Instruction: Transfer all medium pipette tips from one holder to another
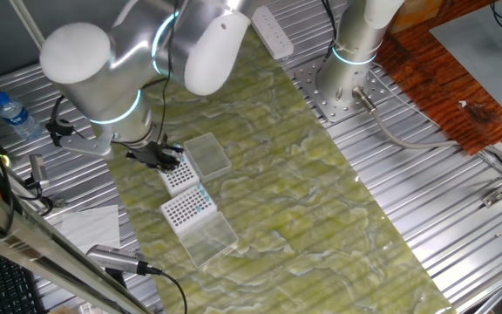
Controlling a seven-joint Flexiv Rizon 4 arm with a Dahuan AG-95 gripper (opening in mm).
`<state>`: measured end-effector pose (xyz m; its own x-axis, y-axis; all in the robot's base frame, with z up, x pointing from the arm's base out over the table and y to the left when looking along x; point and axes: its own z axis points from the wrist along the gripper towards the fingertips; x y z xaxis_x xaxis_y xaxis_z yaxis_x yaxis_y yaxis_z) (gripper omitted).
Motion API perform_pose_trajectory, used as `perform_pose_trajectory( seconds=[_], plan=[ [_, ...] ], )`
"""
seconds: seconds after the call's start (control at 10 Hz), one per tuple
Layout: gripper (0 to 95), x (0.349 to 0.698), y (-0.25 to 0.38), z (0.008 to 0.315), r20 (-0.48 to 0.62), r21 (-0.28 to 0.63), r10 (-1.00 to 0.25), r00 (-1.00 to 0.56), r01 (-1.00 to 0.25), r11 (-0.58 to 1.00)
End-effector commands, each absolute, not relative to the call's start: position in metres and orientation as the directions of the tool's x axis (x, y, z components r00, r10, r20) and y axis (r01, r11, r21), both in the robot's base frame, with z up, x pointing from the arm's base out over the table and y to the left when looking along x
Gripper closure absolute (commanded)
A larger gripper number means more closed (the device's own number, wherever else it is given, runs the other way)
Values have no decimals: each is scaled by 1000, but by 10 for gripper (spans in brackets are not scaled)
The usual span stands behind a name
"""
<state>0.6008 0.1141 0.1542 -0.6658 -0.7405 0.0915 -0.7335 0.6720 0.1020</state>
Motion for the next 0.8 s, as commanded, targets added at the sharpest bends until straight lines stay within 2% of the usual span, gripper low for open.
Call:
perform_pose_trajectory(
  seconds=[0.1, 0.8],
  plan=[
    [950, 599, 149, 146, 86, 101, -697, -712, -690, 717],
    [950, 587, 165, 128, 71, 88, -675, -735, -669, 738]
  ],
)
